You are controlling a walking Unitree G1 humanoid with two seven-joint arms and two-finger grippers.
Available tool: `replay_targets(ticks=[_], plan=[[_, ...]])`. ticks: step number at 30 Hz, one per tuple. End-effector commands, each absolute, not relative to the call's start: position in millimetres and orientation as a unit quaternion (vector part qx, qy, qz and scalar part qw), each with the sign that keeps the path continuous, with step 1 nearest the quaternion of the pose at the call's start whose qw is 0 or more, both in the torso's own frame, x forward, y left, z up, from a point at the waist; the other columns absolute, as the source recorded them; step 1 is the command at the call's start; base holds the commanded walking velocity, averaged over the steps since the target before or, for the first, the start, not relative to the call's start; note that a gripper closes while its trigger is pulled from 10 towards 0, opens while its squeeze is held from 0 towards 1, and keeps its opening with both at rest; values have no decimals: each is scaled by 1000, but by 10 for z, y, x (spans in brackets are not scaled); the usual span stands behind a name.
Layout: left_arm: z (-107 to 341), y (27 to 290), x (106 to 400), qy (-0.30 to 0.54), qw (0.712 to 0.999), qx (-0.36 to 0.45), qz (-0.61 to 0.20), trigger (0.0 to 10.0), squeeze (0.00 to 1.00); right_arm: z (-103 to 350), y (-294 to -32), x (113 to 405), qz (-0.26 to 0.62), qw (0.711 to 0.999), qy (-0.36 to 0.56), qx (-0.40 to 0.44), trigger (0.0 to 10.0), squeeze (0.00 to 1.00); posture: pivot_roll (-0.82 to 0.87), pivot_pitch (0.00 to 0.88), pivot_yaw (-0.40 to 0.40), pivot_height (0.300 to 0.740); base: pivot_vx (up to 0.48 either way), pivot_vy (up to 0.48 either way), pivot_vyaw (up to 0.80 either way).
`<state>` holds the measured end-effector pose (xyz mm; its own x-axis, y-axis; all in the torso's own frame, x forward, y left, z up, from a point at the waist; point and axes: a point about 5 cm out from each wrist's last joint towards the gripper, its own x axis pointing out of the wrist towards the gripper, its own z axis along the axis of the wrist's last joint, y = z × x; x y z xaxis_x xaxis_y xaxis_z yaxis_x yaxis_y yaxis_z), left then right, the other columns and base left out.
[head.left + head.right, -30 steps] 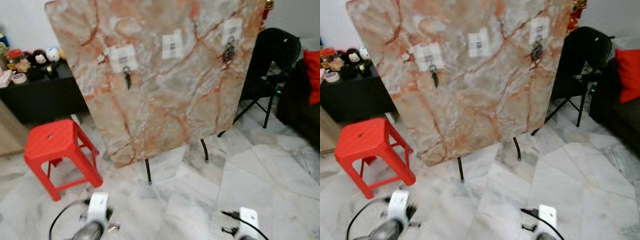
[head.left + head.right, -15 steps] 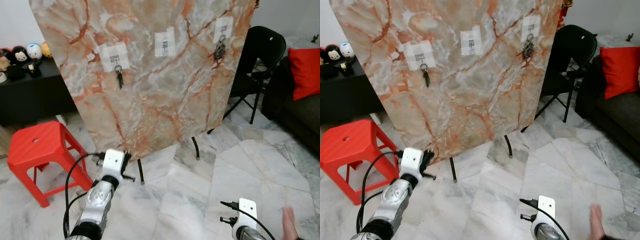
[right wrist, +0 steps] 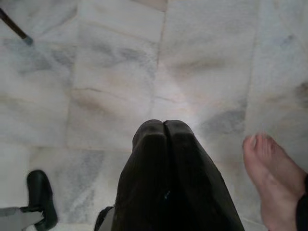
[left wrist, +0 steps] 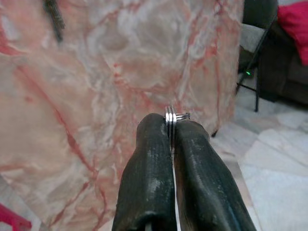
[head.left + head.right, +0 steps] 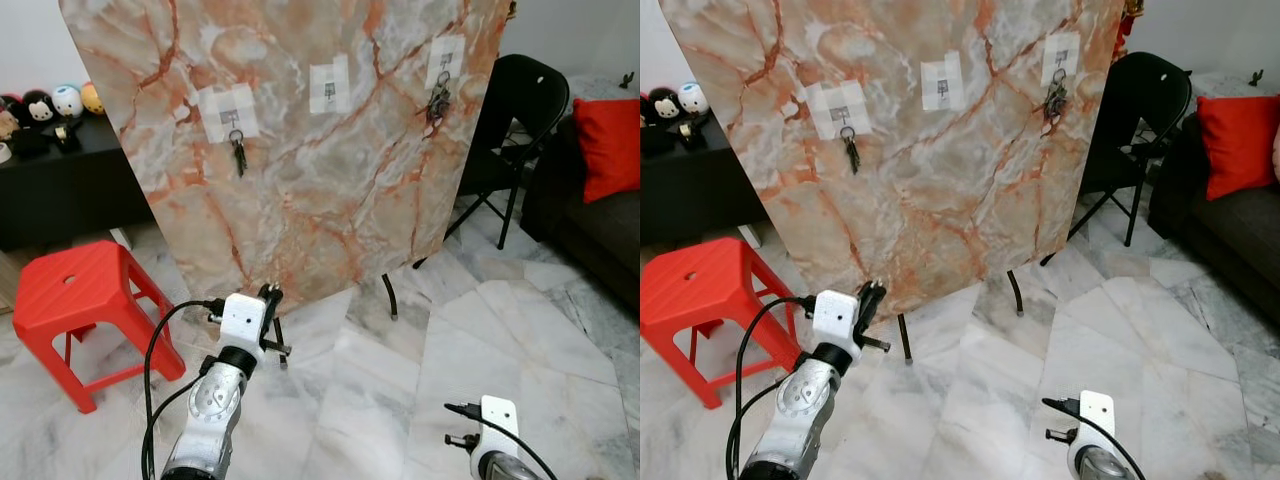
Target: Hang keys on a hook
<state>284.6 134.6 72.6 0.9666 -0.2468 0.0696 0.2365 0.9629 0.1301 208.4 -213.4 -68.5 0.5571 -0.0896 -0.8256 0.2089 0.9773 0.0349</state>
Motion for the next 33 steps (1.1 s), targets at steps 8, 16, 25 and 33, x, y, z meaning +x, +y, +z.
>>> replay_targets(ticks=[8,16,25,33], plan=[[882,1383,2793,-59,989,74,-114,10000,0,-707,-2193,2023,-88,875,473,54,10000,0,44,0,-48,736,0,0,-600],[868,1420,2786,-46,991,73,-106,10000,0,-706,-2214,2013,-88,877,469,57,10000,0,25,0,-45,736,30,0,0],[869,1427,2735,-36,991,74,-102,10000,0,-715,-2210,1999,-91,875,473,53,10000,0,39,0,-48,736,252,0,0],[876,1452,2715,-31,991,78,-104,10000,0,-715,-2186,2009,-82,875,474,52,10000,0,38,0,-42,736,261,0,0]])
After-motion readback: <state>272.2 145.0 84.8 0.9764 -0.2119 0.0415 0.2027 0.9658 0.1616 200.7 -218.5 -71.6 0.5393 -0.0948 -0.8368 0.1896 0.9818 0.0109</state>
